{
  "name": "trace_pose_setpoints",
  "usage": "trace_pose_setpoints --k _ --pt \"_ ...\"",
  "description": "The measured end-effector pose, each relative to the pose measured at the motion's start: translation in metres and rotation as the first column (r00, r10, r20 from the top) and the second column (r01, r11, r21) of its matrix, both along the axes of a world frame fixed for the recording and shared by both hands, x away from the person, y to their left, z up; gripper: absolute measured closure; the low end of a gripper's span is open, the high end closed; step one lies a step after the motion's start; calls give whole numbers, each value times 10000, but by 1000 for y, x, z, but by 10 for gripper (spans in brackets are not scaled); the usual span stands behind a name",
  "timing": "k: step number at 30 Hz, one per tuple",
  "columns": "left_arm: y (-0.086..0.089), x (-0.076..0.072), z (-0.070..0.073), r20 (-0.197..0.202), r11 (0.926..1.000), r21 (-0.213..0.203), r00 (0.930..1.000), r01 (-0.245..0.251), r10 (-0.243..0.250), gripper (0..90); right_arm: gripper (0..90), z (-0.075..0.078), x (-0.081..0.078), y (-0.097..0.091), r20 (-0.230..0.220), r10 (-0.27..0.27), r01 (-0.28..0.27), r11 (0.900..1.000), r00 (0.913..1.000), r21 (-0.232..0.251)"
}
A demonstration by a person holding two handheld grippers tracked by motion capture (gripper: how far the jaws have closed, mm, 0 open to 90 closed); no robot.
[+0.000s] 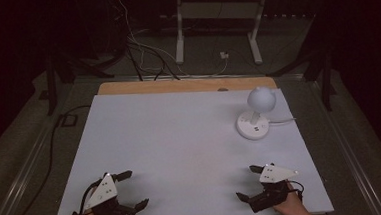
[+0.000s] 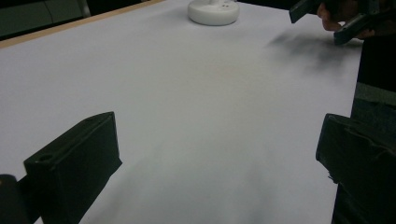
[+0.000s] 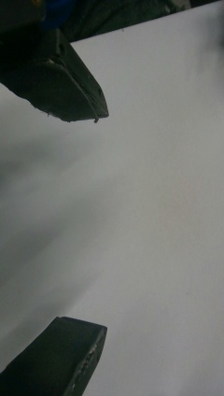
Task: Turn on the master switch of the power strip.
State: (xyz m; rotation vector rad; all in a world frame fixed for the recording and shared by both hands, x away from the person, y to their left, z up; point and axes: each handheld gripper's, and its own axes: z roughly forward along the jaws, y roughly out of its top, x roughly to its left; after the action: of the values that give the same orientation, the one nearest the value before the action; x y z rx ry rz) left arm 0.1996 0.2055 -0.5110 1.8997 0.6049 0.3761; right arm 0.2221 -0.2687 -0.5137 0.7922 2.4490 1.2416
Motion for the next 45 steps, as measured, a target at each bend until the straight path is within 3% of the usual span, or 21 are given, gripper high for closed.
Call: trace_pose_setpoints --k 3,6,18,32,45 --pt "0 0 0 -6 10000 -14 10000 20 -20 1 0 -1 0 2 -92 120 -120 9999 9999 7" --pt "0 0 0 -15 10000 -19 10000 38 -38 1 0 1 0 9 -172 350 -357 9985 9992 -420" --pt "0 0 0 -22 10000 -6 10000 77 -77 1 0 16 2 15 -176 467 -467 9989 9988 -9" --pt "0 -1 0 -28 10000 -10 10000 80 -80 1 0 39 12 13 242 176 -185 9991 9996 392" --pt "1 -1 0 -35 10000 -63 10000 77 -78 1 0 46 20 9 490 -276 251 9985 9984 496"
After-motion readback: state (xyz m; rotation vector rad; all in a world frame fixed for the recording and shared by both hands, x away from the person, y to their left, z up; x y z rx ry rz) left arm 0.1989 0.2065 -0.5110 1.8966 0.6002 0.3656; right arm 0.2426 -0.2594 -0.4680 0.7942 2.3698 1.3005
